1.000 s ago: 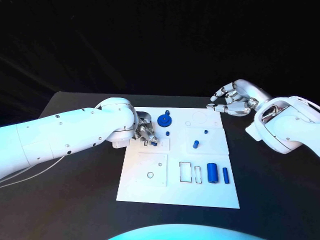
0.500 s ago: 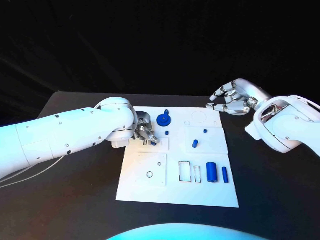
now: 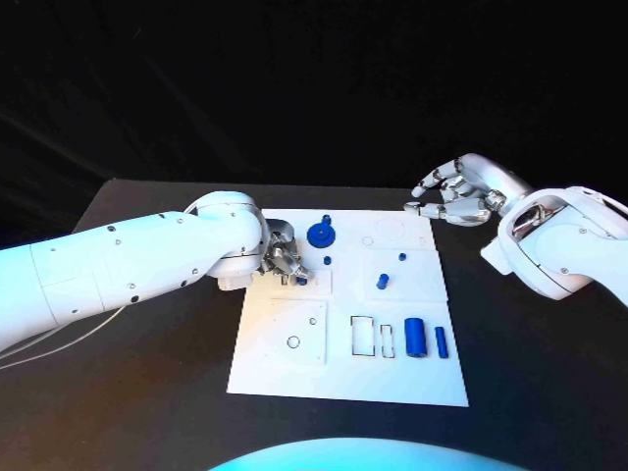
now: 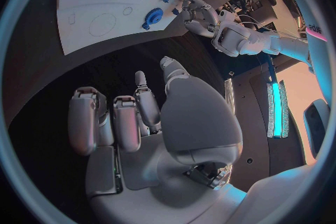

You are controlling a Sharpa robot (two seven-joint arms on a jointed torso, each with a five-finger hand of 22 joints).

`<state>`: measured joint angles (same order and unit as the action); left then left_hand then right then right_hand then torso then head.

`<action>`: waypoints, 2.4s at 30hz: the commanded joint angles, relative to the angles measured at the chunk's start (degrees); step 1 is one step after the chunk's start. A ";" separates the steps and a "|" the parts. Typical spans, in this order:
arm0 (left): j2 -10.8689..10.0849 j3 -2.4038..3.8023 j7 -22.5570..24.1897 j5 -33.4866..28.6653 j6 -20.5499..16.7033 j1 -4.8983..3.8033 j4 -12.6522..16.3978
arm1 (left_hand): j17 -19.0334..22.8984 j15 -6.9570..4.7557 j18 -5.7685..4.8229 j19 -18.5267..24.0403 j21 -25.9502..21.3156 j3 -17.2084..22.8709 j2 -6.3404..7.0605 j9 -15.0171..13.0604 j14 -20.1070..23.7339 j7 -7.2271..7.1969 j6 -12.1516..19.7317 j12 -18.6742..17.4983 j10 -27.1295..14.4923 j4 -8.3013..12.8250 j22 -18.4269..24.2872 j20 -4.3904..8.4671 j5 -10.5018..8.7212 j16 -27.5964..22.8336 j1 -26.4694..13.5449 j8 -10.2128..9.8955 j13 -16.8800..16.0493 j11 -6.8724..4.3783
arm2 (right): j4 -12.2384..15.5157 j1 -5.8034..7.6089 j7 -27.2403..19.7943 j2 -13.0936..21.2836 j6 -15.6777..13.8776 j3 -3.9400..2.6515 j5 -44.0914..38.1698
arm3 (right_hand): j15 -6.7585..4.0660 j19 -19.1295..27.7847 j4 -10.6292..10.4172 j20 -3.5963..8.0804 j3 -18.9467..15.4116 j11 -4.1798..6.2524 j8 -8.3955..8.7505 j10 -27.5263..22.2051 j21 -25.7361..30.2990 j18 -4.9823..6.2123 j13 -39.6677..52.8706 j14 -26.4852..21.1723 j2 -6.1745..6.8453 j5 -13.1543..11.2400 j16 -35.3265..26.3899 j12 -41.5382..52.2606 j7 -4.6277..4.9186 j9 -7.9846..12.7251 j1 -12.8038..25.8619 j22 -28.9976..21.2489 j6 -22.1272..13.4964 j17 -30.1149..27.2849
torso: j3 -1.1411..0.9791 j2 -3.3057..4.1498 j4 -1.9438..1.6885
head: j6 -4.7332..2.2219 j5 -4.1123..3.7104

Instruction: Assemble the parts on the task board

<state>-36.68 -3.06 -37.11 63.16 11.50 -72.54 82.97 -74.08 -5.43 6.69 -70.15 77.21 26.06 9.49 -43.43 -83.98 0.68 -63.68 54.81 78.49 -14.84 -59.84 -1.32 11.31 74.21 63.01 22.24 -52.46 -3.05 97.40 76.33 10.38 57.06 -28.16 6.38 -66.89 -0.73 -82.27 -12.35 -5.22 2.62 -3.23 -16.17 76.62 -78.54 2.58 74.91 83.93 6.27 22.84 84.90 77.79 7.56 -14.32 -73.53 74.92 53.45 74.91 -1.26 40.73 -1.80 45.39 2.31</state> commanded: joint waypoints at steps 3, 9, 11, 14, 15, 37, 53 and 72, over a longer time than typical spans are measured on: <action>-0.17 0.00 -0.16 0.18 0.12 0.04 0.24 | -0.10 -0.35 -0.52 -0.37 0.24 -2.19 -0.16 0.17 -2.14 0.04 -0.45 0.20 0.08 -0.97 -0.02 0.06 -0.04 0.26 -0.63 -0.42 -0.10 0.06 | 0.08 -0.02 -0.08 0.06 0.26 -0.02 -0.15 | -0.30 0.39 -0.38 -0.03 -0.04 0.18 -0.34 -0.15 0.46 0.63 -0.07 3.82 -0.39 0.33 -0.34 -0.29 0.05 -0.07 0.42 6.06 -0.33 5.87 | 0.02 -0.02 0.04 | -0.09 0.03; -1.47 0.27 -0.09 -1.31 -0.44 0.02 1.55 | -0.09 -0.21 -0.50 -0.31 0.15 -8.18 0.67 0.36 -2.13 0.30 -0.34 -0.50 -0.42 -1.78 0.11 -0.02 -0.24 0.20 -3.41 -0.60 0.53 0.28 | 0.01 -0.02 -0.11 0.12 0.20 -0.02 -0.09 | -0.30 0.44 -0.46 -0.03 -0.11 0.18 -0.35 -0.17 0.54 0.65 -0.08 3.79 -0.37 0.33 -0.41 -0.31 0.05 -0.07 0.50 6.01 -0.34 5.76 | 0.04 -0.02 0.02 | -0.26 -0.05; -2.08 0.42 -0.07 -2.00 -0.68 -0.05 2.12 | -0.09 -0.20 -0.46 -0.20 0.05 -9.83 0.47 0.38 -2.12 0.35 -0.07 -1.18 -0.84 -1.77 0.29 -0.07 -0.20 0.18 -3.68 -0.67 1.24 0.33 | -0.05 -0.02 -0.12 0.12 0.19 -0.02 -0.07 | -0.30 0.44 -0.46 -0.03 -0.11 0.18 -0.35 -0.17 0.54 0.65 -0.08 3.79 -0.37 0.33 -0.41 -0.31 0.05 -0.07 0.50 6.01 -0.34 5.76 | 0.03 -0.04 0.00 | -0.38 -0.06; -2.98 0.72 -0.05 -3.36 -1.16 -0.44 2.87 | -0.05 -0.13 -0.37 0.12 -0.20 -11.84 0.01 0.33 -2.09 0.48 0.42 -2.38 -1.60 -1.75 0.75 -0.18 -0.13 0.11 -3.46 -0.67 2.53 0.44 | -0.19 -0.03 -0.15 0.08 0.17 -0.02 -0.02 | -0.30 0.44 -0.46 -0.03 -0.11 0.18 -0.35 -0.17 0.54 0.65 -0.08 3.79 -0.37 0.33 -0.41 -0.31 0.05 -0.07 0.50 6.01 -0.34 5.76 | 0.00 -0.06 -0.02 | -0.48 -0.08; -3.17 0.85 -0.05 -3.70 -1.26 -0.57 3.01 | -0.03 -0.10 -0.34 0.22 -0.29 -12.42 -0.15 0.31 -2.09 0.53 0.59 -2.73 -1.84 -1.74 0.90 -0.22 -0.11 0.09 -3.30 -0.67 2.92 0.48 | -0.23 -0.03 -0.16 0.07 0.16 -0.02 -0.01 | -0.30 0.44 -0.46 -0.03 -0.11 0.18 -0.35 -0.17 0.54 0.65 -0.08 3.79 -0.37 0.33 -0.41 -0.31 0.05 -0.07 0.50 6.01 -0.34 5.76 | 0.00 -0.06 -0.02 | -0.48 -0.08; -3.03 3.83 1.03 -7.81 -0.43 -4.93 -5.58 | 2.37 2.97 1.29 6.42 -5.43 -21.17 -3.80 6.03 -0.57 4.79 8.92 -13.40 -10.81 -1.82 9.72 -2.23 0.14 -2.68 3.57 -6.21 14.53 4.19 | -0.95 -0.09 -0.18 -0.29 0.31 -0.01 0.10 | -0.31 0.53 -0.67 -0.02 -0.17 0.20 -0.38 -0.18 0.73 0.69 -0.10 3.77 -0.47 0.56 -0.49 -0.32 0.03 -0.08 0.57 5.90 -0.37 5.67 | 0.03 0.01 -0.03 | -1.11 0.35; 2.02 2.55 1.12 -5.14 3.02 -5.29 -14.18 | 1.89 2.93 1.16 5.62 -5.04 -22.57 -4.60 7.26 -0.84 4.62 8.14 -13.00 -10.71 -1.91 8.83 -2.41 0.11 -2.10 3.36 -6.00 14.90 4.09 | -0.94 -0.10 -0.19 -0.41 0.41 0.00 0.11 | -0.33 0.47 -0.72 -0.01 -0.15 0.23 -0.41 -0.11 0.68 0.67 -0.03 3.77 -0.54 0.81 -0.50 -0.26 0.01 -0.09 0.47 5.96 -0.37 5.68 | 0.06 0.10 0.06 | -1.09 0.53; 4.52 1.50 0.81 -3.40 6.38 -4.47 -17.10 | 2.01 2.93 1.13 5.46 -4.95 -23.44 -4.64 7.74 -0.76 4.60 8.02 -12.87 -10.78 -1.95 8.66 -2.43 0.11 -2.23 3.01 -5.95 15.06 4.08 | -0.81 -0.11 -0.21 -0.39 0.43 0.00 0.13 | -0.33 0.47 -0.72 -0.01 -0.15 0.23 -0.41 -0.11 0.68 0.67 -0.03 3.77 -0.54 0.81 -0.50 -0.26 0.01 -0.09 0.47 5.96 -0.37 5.68 | 0.00 -0.03 0.01 | -0.58 0.41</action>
<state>-32.34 -1.56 -36.61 58.96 15.62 -77.04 65.81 -72.13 -2.85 7.60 -64.20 72.00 2.84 5.11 -35.75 -83.87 5.28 -55.16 41.60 67.93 -16.75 -51.14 -3.79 11.30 71.90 66.33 16.14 -37.46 1.15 96.52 76.25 10.33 56.71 -28.16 6.39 -66.59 -0.73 -82.27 -12.83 -5.23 2.47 -3.24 -16.39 76.63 -78.19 2.59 74.83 83.93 5.97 23.42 84.68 77.79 7.56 -14.32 -73.22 74.90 53.45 74.94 -1.26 40.76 -1.77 44.75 2.72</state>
